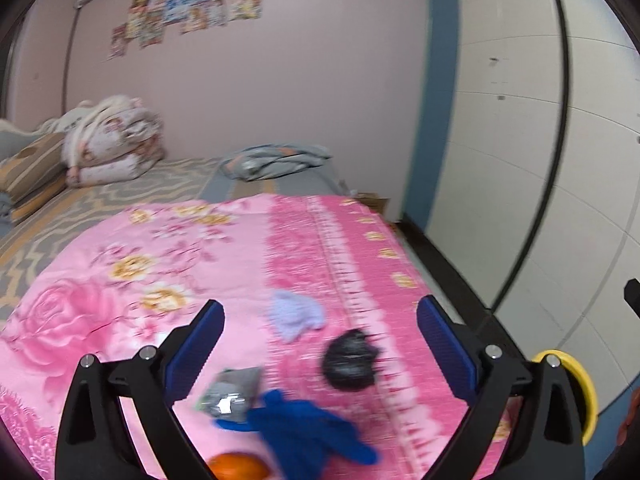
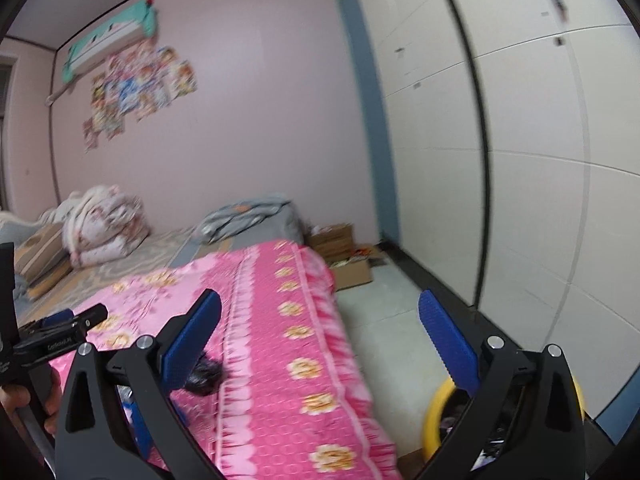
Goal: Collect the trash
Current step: 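Move both open tools back over the bed, then grasp the black plastic bag with the right tool while the left tool grasps the white tissue pad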
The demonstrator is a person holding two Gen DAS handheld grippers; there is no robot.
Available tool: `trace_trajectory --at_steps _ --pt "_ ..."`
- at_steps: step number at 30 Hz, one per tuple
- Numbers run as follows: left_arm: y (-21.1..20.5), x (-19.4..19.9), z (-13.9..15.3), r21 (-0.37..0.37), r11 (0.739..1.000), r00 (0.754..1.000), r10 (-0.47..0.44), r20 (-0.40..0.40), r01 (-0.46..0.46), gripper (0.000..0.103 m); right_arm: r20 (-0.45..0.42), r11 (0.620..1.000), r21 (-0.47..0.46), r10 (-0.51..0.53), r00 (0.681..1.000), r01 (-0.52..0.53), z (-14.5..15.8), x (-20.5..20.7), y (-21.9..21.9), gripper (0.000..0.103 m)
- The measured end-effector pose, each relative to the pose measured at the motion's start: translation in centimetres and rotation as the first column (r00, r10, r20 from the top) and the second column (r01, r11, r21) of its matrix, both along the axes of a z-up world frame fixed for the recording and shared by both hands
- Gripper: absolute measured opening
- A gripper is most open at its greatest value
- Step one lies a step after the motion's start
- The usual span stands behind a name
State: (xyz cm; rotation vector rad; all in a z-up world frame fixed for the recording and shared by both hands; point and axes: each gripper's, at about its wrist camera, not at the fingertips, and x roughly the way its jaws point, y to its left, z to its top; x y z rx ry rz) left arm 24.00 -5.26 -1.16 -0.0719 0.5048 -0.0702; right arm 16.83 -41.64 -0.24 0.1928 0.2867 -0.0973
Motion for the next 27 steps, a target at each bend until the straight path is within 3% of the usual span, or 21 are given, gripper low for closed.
trace_trajectory --at_steps 7,14,19,27 --pt "7.1 2.3 -3.4 0.024 0.991 0.987 0.136 -0.082 -0.134 0.093 -0.105 0.987 -0.03 0.151 0.983 -0.155 -2.6 5.5 6.8 0.095" --pt "12.1 4.8 -6.9 0.028 0.977 0.965 0.215 -0.151 -0.213 0.093 -0.241 0.962 -0.026 0.258 0.936 -0.272 -7.1 11.6 12.4 0.095" --pt "14.3 6.5 -9.6 0.022 0.971 0.95 0.237 -0.202 -0.238 0.093 -0.321 0.952 -0.016 0.285 0.903 -0.306 -10.2 15.2 15.5 0.095" --pt "15.6 8.7 -13.1 0.021 0.97 0.936 0.241 -0.258 -0.243 0.093 -0.397 0.954 -0.013 0.271 0.877 -0.3 -13.7 18.9 17.0 0.095"
